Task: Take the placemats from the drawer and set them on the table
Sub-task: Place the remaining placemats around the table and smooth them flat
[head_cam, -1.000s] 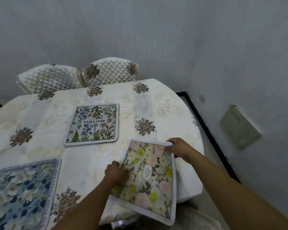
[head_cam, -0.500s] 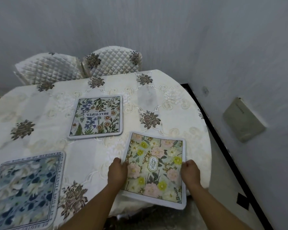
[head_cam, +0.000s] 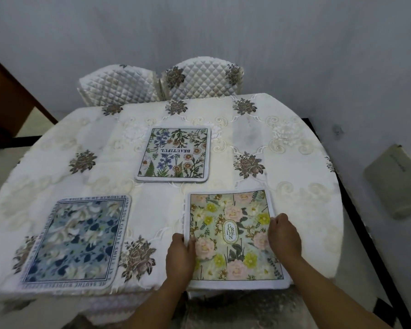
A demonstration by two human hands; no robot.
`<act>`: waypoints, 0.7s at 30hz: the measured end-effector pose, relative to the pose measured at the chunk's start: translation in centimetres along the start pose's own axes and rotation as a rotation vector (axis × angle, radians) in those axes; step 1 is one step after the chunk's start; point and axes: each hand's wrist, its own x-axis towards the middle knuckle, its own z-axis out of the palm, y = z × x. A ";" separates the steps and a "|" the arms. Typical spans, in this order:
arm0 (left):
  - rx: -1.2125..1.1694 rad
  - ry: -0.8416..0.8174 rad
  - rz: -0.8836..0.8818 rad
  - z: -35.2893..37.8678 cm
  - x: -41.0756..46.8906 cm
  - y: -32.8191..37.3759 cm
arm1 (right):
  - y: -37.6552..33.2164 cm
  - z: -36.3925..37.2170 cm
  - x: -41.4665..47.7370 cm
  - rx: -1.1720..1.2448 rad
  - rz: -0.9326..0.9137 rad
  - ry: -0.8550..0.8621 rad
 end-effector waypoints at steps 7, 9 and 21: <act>0.146 -0.009 0.017 1.1 0.0 -2.0 | 2.0 1.5 -1.1 -0.079 0.012 0.002; 0.237 0.016 0.064 1.0 0.3 -2.0 | 1.7 1.4 -0.9 -0.114 -0.030 0.040; 0.473 -0.189 0.704 5.0 10.4 5.1 | -9.5 7.1 3.4 -0.351 -0.662 -0.286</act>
